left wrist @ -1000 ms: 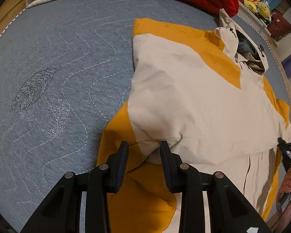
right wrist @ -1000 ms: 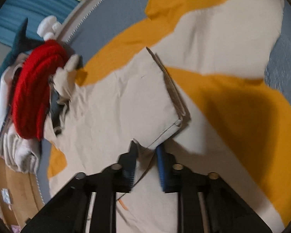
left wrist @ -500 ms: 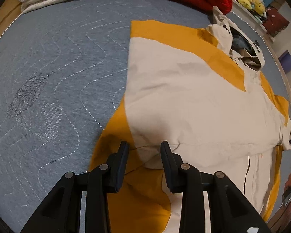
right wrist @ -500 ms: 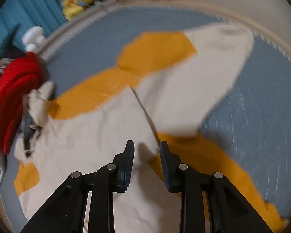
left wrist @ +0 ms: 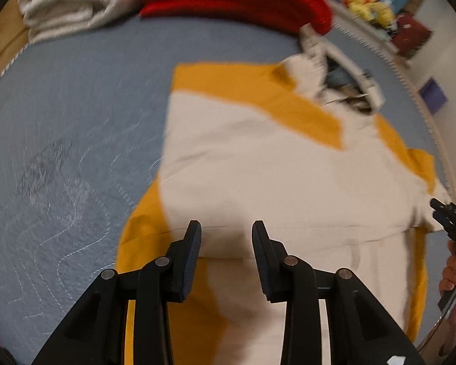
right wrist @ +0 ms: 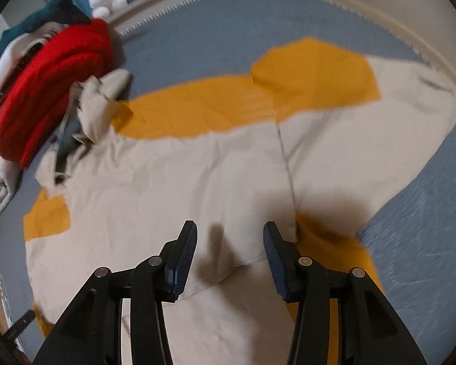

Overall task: Fold large clothes
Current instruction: 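Move the right tool to the other jacket sleeve cuff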

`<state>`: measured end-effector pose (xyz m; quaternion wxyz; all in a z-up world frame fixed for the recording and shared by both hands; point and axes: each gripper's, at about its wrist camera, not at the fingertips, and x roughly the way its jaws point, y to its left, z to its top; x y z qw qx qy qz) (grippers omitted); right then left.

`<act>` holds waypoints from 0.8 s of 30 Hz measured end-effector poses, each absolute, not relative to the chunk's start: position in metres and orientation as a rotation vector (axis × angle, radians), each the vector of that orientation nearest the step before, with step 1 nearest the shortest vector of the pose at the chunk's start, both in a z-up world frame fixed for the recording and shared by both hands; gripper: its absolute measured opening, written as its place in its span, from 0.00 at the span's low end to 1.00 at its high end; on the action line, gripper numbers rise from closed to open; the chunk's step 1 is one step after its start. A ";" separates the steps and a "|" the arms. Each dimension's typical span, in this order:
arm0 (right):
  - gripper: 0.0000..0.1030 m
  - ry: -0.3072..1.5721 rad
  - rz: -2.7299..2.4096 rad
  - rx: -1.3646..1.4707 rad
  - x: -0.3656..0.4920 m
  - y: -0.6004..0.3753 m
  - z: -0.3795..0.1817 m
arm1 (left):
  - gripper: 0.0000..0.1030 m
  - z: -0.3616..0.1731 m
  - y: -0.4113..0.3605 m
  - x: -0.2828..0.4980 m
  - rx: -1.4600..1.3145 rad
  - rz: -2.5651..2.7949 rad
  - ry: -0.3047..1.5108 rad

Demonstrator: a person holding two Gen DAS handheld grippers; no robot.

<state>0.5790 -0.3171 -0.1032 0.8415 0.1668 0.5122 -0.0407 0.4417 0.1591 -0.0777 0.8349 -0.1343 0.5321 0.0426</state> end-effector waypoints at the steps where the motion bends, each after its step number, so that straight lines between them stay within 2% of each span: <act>1: 0.45 1.063 -0.080 0.341 0.577 -0.319 -0.097 | 0.31 -0.068 0.151 0.438 -0.283 0.073 1.096; 7: 0.45 0.907 -0.113 0.097 0.549 -0.315 -0.045 | 0.34 -0.027 0.092 0.417 -0.281 -0.036 1.002; 10: 0.45 0.881 -0.102 0.065 0.533 -0.325 -0.031 | 0.38 -0.011 0.060 0.410 -0.269 -0.082 0.973; 15: 0.46 0.845 -0.103 0.134 0.511 -0.378 -0.018 | 0.57 0.003 0.013 0.395 -0.202 -0.136 0.933; 17: 0.46 0.824 -0.130 0.154 0.507 -0.406 -0.018 | 0.61 0.002 -0.005 0.394 -0.179 -0.154 0.931; 24: 0.50 0.767 -0.255 0.168 0.508 -0.512 -0.029 | 0.61 -0.020 -0.028 0.407 -0.144 -0.175 0.970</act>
